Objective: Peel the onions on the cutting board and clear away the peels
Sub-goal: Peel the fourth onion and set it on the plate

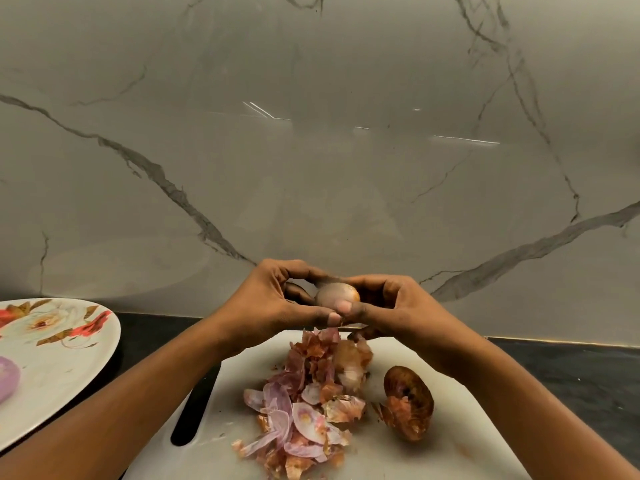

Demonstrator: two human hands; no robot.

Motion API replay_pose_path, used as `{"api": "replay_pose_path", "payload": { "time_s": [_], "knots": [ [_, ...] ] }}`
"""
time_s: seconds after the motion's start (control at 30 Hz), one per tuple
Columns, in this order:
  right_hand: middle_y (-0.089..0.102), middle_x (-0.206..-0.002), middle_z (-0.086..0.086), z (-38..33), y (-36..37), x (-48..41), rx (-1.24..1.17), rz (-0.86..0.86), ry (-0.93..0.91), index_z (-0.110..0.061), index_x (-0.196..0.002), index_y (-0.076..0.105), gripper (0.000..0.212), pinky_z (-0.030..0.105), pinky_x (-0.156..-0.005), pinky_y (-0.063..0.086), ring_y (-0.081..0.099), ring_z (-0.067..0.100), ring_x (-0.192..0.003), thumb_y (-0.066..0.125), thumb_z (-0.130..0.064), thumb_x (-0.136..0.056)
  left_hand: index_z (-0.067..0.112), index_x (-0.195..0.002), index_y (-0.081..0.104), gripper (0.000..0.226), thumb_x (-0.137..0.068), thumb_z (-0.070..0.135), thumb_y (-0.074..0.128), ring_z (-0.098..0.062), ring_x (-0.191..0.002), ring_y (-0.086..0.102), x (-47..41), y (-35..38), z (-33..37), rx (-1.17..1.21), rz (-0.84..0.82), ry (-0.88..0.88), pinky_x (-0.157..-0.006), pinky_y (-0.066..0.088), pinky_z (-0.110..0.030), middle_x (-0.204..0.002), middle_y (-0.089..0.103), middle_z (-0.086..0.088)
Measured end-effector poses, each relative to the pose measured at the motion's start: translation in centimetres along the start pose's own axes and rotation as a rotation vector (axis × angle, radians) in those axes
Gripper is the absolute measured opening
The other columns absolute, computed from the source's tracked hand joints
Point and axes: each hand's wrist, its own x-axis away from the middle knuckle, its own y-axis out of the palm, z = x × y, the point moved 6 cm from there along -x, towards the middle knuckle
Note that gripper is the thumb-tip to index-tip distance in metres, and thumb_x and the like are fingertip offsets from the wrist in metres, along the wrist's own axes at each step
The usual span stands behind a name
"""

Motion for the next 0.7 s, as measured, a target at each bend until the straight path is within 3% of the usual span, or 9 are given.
{"api": "replay_pose_path", "payload": {
  "time_s": [0.1, 0.3, 0.43, 0.6, 0.7],
  "knots": [
    [0.080, -0.114, 0.008, 0.3, -0.2, -0.1, -0.036, 0.024, -0.008, -0.015, -0.128, 0.074, 0.036, 0.039, -0.090, 0.063, 0.077, 0.028, -0.107, 0.077, -0.021, -0.093, 0.014, -0.120, 0.078, 0.045, -0.076, 0.012, 0.090, -0.041, -0.091, 0.077, 0.0, 0.1, 0.1, 0.029, -0.006, 0.042, -0.086, 0.063, -0.058, -0.106, 0.078, -0.014],
    [0.079, -0.115, 0.016, -0.2, 0.2, 0.0, -0.191, -0.022, -0.062, -0.008, -0.128, 0.074, 0.037, 0.037, -0.091, 0.064, 0.077, 0.035, -0.105, 0.071, -0.020, -0.093, 0.010, -0.117, 0.081, 0.039, -0.079, 0.007, 0.085, -0.032, -0.083, 0.070, 0.1, -0.1, 1.3, 0.109, -0.023, 0.176, -0.073, 0.064, -0.038, -0.100, 0.064, -0.016],
    [0.077, -0.117, 0.021, -0.4, 0.5, 0.2, -0.287, -0.059, -0.057, -0.002, -0.128, 0.073, 0.037, 0.032, -0.085, 0.065, 0.078, 0.035, -0.103, 0.069, -0.015, -0.093, 0.008, -0.118, 0.079, 0.036, -0.082, 0.005, 0.081, -0.031, -0.084, 0.068, 0.3, -0.3, 1.5, 0.128, -0.045, 0.207, -0.070, 0.063, -0.039, -0.097, 0.064, -0.012],
    [0.077, -0.118, 0.022, -0.3, 0.6, 0.3, -0.329, -0.084, -0.030, 0.000, -0.128, 0.073, 0.038, 0.028, -0.079, 0.065, 0.078, 0.034, -0.101, 0.068, -0.014, -0.093, 0.008, -0.119, 0.079, 0.034, -0.085, 0.007, 0.079, -0.044, -0.087, 0.066, 0.5, -0.3, 1.5, 0.112, -0.064, 0.205, -0.071, 0.062, -0.036, -0.102, 0.061, -0.021],
    [0.077, -0.117, 0.022, -0.3, 0.6, 0.3, -0.325, -0.072, -0.011, -0.003, -0.126, 0.075, 0.036, 0.028, -0.081, 0.065, 0.078, 0.035, -0.102, 0.068, -0.017, -0.094, 0.008, -0.121, 0.078, 0.035, -0.086, 0.009, 0.079, -0.036, -0.088, 0.070, 0.4, 0.0, 1.2, 0.131, -0.061, 0.176, -0.072, 0.062, -0.033, -0.105, 0.063, -0.018]
  ]
}}
